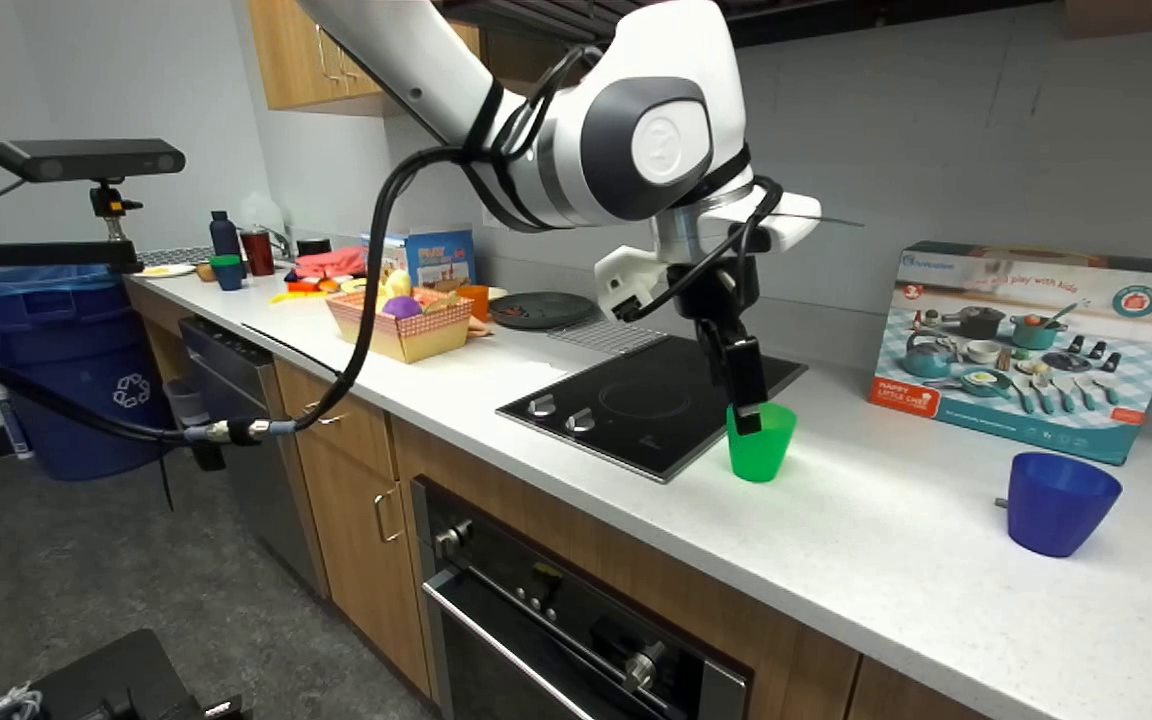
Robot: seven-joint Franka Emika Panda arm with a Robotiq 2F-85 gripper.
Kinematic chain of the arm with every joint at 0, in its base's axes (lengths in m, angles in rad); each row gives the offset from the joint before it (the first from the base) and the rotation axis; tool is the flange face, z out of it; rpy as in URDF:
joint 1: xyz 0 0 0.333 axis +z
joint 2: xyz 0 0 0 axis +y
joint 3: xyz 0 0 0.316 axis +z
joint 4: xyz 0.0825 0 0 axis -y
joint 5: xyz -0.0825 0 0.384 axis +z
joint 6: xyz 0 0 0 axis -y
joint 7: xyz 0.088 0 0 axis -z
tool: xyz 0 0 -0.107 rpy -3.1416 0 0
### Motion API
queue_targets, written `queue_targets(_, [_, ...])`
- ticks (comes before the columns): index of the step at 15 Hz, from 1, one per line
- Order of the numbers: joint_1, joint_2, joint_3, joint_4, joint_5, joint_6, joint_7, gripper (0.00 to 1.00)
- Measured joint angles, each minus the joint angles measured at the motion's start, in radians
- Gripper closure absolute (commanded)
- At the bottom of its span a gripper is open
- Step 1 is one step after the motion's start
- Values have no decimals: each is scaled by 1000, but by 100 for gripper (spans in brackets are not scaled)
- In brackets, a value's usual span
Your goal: Put the green cup on the stove top
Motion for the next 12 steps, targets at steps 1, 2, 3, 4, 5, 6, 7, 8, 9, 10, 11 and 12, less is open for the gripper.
queue_targets(1, [0, 21, -6, 26, 1, -1, 28, 0])
queue_targets(2, [0, 42, -12, 50, 3, -2, 54, 0])
queue_targets(3, [0, 64, -18, 74, 7, -3, 78, 0])
queue_targets(4, [0, 87, -23, 99, 14, -5, 99, 0])
queue_targets(5, [0, 109, -28, 123, 20, -7, 114, 0])
queue_targets(6, [0, 130, -31, 145, 23, -10, 124, 0])
queue_targets(7, [0, 150, -33, 166, 23, -14, 130, 0])
queue_targets(8, [1, 167, -34, 183, 23, -19, 131, 0])
queue_targets(9, [2, 184, -34, 198, 23, -27, 131, 0])
queue_targets(10, [3, 198, -34, 210, 23, -37, 130, 0])
queue_targets(11, [5, 211, -34, 220, 24, -45, 128, 0])
queue_targets(12, [5, 222, -32, 228, 29, -55, 122, 0])
